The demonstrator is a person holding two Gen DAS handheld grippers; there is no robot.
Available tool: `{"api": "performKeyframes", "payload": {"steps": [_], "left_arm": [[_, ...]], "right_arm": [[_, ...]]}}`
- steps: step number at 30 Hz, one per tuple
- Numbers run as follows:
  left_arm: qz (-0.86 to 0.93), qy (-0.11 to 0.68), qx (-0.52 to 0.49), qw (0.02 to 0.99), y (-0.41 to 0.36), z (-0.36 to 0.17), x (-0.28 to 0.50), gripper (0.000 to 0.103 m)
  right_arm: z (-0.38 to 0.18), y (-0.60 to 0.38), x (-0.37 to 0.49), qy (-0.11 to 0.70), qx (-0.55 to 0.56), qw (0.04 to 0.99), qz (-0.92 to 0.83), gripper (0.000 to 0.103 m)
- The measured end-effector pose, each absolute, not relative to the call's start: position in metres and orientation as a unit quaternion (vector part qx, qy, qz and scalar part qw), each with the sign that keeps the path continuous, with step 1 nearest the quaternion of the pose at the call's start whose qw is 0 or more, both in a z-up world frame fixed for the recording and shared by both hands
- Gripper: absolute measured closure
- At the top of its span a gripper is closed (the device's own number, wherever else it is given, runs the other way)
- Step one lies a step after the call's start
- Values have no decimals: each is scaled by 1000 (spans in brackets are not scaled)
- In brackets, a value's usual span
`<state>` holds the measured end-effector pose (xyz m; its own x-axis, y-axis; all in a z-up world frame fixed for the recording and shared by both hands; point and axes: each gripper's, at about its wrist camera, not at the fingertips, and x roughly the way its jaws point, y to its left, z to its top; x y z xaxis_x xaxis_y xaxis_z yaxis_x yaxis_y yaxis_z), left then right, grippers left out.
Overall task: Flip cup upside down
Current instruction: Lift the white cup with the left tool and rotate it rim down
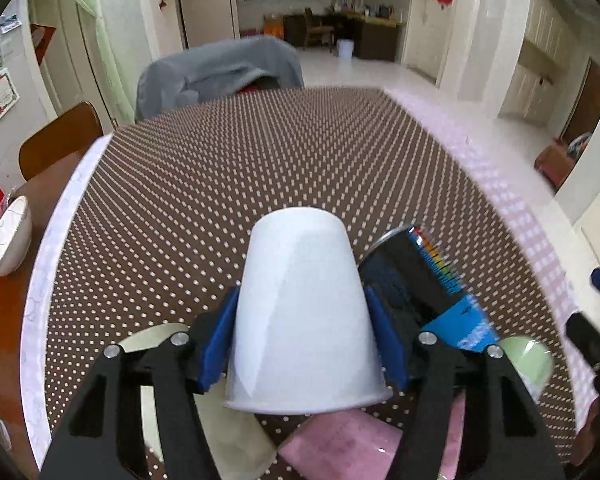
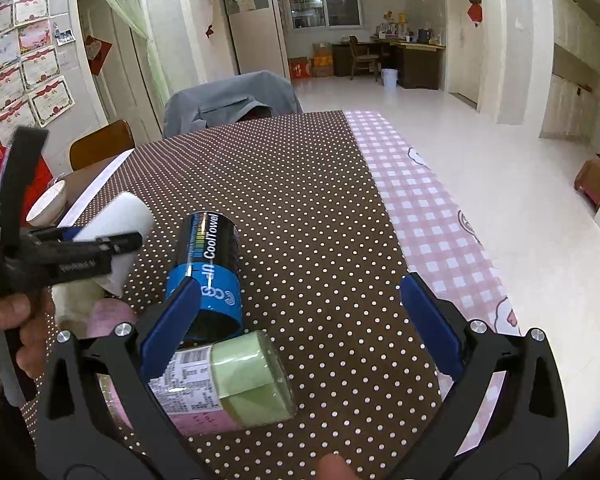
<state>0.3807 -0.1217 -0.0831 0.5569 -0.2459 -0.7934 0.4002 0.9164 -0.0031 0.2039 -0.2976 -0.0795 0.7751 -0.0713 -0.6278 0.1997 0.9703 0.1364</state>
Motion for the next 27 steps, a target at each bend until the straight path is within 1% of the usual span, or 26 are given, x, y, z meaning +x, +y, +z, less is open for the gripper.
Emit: {"api": "performKeyframes", "payload": {"steps": [9, 14, 20, 27], "left_arm": [[-205, 382, 61, 899, -103, -33, 313, 40], [-214, 366, 47, 904, -89, -24, 270, 40], [-214, 362, 33, 907, -75, -39, 218, 40], [-204, 378, 4, 903, -70, -73, 172, 40]], "right_arm": [[-62, -280, 170, 303, 86, 947, -66, 6], [-57, -269, 143, 294, 79, 951, -54, 6], [-57, -261, 106, 286, 73, 954, -46, 6], [-63, -265, 80, 280, 80, 955, -50, 6]]}}
